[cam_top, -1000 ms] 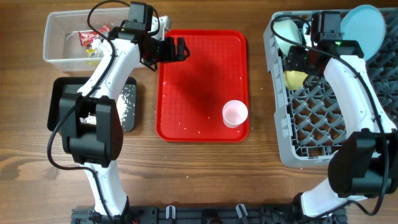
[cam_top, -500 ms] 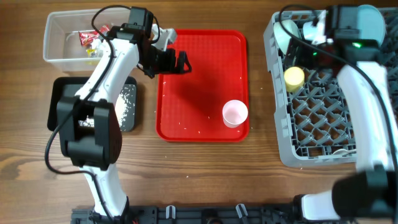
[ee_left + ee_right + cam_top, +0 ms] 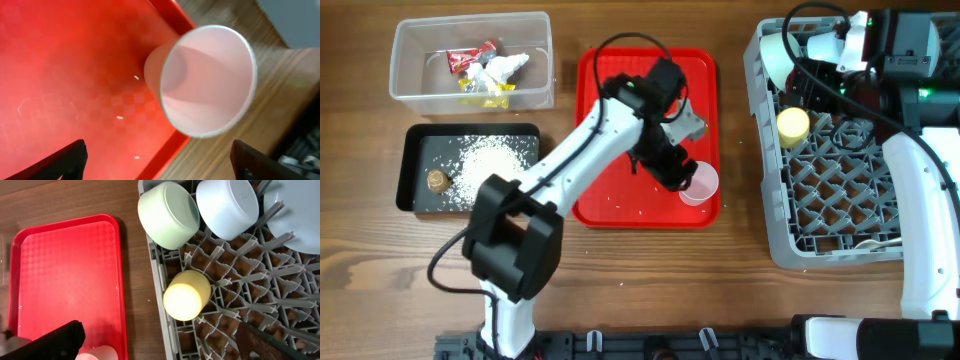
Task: Sort waste into correct bins and load items into the dishwasher rack
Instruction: 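Grasp the pink cup on the red tray with the left gripper, then pass the pink cup from the left gripper to the right gripper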
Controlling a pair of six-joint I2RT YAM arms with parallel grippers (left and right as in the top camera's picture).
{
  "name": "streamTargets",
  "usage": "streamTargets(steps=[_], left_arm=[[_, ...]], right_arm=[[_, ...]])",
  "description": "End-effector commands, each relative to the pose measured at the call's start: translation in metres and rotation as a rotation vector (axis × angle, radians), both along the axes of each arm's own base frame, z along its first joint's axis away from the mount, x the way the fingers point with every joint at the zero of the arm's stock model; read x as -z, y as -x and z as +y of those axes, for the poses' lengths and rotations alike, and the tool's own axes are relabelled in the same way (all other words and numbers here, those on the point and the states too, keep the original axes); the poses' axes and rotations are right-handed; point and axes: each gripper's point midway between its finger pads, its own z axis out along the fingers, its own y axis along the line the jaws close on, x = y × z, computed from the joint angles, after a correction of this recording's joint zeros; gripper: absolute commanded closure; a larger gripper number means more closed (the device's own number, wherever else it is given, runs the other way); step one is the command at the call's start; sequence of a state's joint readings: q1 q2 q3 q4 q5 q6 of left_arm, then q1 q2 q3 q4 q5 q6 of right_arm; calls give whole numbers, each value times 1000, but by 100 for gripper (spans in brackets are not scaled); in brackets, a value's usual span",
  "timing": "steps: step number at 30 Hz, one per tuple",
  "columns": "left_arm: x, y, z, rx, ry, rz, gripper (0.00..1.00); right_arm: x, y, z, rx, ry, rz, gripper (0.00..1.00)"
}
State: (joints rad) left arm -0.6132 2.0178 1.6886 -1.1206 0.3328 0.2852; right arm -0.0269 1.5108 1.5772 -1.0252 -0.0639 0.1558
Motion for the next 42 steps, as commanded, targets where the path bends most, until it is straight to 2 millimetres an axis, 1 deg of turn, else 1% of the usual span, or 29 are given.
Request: streamTargets(steps=[1, 3, 5, 6, 7, 9, 10, 11, 13, 15, 17, 18, 19, 21, 22, 24, 25, 26, 27, 29, 30, 31, 33, 34, 35, 37, 42], left_arm=[[28, -16, -1, -46, -47, -19, 10], [29, -28, -9, -96, -17, -46, 12], [35, -36, -14, -120, -3, -57, 20], [41, -36, -15, -119, -8, -50, 30], [47, -36, -15, -120, -15, -42, 48], [53, -37, -14, -141, -26, -30, 87], [53, -37, -14, -142, -28, -32, 94], [53, -37, -14, -146, -29, -31, 96], [54, -37, -13, -145, -33, -30, 96], [49, -40, -10, -178, -28, -32, 96], [38, -49, -2, -252, -14, -32, 96], [25, -61, 10, -340, 6, -37, 96], [17, -69, 18, -391, 26, -36, 96], [-3, -77, 28, -432, 128, 7, 96], [-16, -79, 29, -441, 235, 72, 96], [-60, -80, 25, -361, 567, 202, 96], [-84, -86, 33, -334, 723, 233, 96], [-95, -91, 42, -329, 795, 242, 96], [-101, -97, 53, -345, 833, 244, 96], [-107, -103, 67, -369, 871, 246, 96], [-120, -106, 74, -347, 952, 245, 96], [-129, -106, 77, -328, 1000, 246, 96], [-136, -107, 79, -308, 1040, 243, 96], [-137, -107, 79, -300, 1047, 237, 96], [-143, -107, 78, -273, 1078, 228, 96], [-150, -107, 77, -240, 1114, 216, 96], [-150, -110, 76, -223, 1112, 183, 96]], right_arm=[[8, 1, 4, -13, -13, 22, 0], [9, 1, 4, -12, -13, 24, 0], [9, 1, 4, -12, -14, 26, 0], [10, 1, 4, -12, -13, 26, 1], [10, 1, 4, -11, -14, 26, 0], [10, 1, 4, -12, -14, 26, 1], [9, 1, 4, -12, -14, 25, 1], [9, 1, 4, -12, -14, 25, 1], [10, 1, 4, -11, -14, 27, 1], [10, 1, 4, -8, -16, 30, 1], [10, 1, 9, -25, -40, 30, 2], [9, 2, 17, -51, -78, 27, 4], [8, 1, 23, -70, -107, 26, 5], [7, -1, 36, -114, -171, 21, 5], [7, -4, 54, -179, -261, 19, 6], [6, -12, 88, -300, -410, 14, 6], [6, -17, 107, -368, -484, 7, 6], [6, -21, 122, -425, -539, 0, 6], [8, -27, 139, -487, -598, -8, 6], [12, -37, 159, -581, -693, -26, 6], [14, -41, 172, -651, -769, -37, 5], [13, -43, 182, -720, -840, -53, 5], [11, -46, 199, -845, -967, -80, 5], [15, -48, 205, -873, -1001, -77, 5], [21, -48, 211, -906, -1030, -73, 5], [21, -46, 216, -957, -1069, -77, 5], [12, -41, 221, -1015, -1091, -101, 6]])
